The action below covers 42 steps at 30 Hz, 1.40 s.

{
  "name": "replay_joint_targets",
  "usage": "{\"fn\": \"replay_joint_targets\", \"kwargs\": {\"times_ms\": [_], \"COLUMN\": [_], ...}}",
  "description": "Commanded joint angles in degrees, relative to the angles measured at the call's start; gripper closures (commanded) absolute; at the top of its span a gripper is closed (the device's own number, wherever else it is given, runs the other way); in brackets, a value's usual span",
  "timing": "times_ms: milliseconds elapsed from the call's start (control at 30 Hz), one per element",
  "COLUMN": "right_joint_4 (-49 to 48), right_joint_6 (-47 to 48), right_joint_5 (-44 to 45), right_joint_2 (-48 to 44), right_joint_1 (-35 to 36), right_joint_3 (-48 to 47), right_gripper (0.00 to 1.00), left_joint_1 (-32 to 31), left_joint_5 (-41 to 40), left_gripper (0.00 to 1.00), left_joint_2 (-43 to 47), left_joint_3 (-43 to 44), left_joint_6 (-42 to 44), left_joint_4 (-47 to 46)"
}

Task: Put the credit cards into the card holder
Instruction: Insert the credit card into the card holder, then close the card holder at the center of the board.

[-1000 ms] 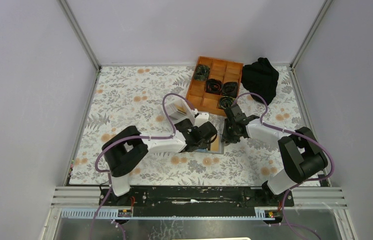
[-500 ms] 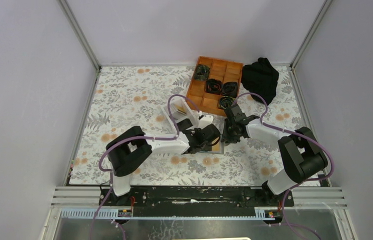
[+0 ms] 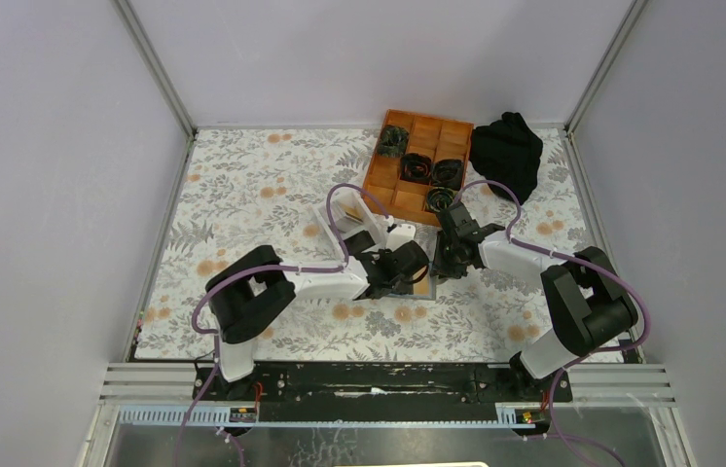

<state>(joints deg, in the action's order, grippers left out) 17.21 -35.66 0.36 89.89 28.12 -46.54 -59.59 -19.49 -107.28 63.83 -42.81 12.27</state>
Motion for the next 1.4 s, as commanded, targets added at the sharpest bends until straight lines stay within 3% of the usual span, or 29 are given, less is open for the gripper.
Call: {"fn": "replay_joint_targets", "kwargs": {"times_ms": [0, 433, 800, 1367], "right_joint_4": [0.8, 1.4, 1.9, 3.7], "right_joint_6": [0.9, 1.4, 1.6, 2.8], "right_joint_5": [0.1, 0.3, 0.9, 1.5], "right_joint_2": [1.9, 0.5, 0.3, -2.5], "right_joint_1": [0.6, 0.7, 0.7, 0.7], "right_joint_3": [1.3, 0.1, -0.7, -1.7], "right_gripper": [0.69, 0.69, 0.69, 0.65], "left_joint_1": [-1.0, -0.9, -1.0, -0.9], "left_joint_5": [-0.3, -4.9, -8.7, -8.2], "left_gripper": [0.76, 0.75, 0.73, 0.73], "left_joint_2": [1.8, 4.5, 10.8, 7.3], "left_joint_3": [1.4, 0.2, -6.8, -9.1], "left_joint_6": [0.1, -0.9, -2.9, -4.4], "left_joint_4": [-3.5, 1.6, 4.5, 6.3]}}
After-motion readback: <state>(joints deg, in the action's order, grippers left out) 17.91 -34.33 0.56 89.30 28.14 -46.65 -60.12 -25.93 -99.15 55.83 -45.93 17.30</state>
